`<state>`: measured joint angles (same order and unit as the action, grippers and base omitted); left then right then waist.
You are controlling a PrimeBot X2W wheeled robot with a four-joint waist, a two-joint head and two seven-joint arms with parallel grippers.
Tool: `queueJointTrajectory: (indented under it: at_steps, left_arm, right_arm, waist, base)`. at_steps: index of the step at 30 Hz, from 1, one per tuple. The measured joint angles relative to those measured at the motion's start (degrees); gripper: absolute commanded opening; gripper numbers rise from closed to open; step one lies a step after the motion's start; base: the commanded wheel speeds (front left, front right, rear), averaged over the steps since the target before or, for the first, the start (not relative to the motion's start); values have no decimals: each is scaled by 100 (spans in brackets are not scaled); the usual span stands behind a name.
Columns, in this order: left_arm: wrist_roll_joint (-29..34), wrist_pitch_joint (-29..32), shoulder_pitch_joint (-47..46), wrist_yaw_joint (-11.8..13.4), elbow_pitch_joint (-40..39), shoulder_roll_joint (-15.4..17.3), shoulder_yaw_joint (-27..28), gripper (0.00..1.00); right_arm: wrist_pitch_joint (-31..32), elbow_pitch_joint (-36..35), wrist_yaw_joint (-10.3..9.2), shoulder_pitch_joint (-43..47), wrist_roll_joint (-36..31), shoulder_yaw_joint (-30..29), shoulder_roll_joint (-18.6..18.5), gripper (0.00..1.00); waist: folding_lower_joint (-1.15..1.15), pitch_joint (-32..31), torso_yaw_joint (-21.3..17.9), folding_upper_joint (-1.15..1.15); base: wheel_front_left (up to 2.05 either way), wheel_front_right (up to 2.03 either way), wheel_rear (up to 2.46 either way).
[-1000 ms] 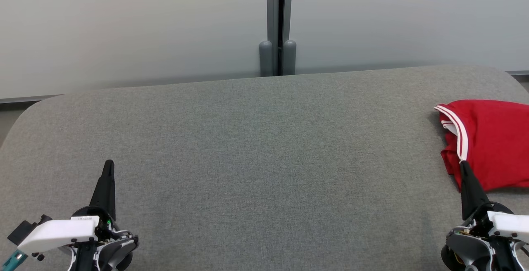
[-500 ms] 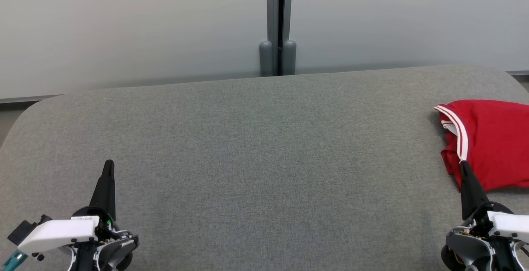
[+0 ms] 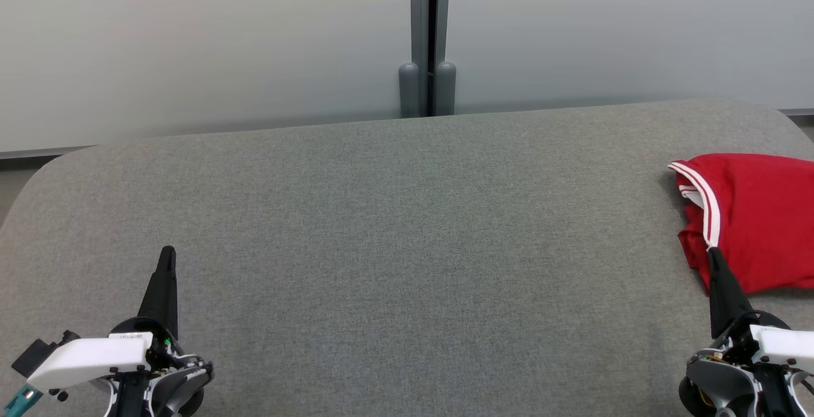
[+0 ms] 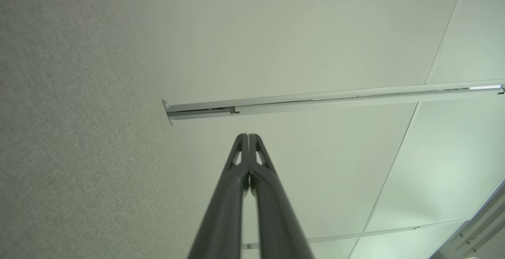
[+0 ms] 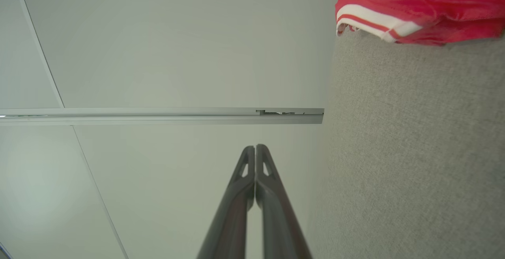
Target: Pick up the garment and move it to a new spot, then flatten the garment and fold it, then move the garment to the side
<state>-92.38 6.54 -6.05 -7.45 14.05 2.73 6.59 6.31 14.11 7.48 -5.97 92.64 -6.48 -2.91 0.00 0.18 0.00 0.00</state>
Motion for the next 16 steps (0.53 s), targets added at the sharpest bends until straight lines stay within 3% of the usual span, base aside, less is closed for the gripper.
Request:
queueJointTrajectory:
  at_steps: [16]
  left_arm:
    - [0, 0, 0, 0, 0, 0, 0, 0]
  right_arm:
    - [1, 0, 0, -1, -1, -3, 1, 0]
  waist:
    - [0, 0, 0, 0]
  base:
    - [0, 0, 0]
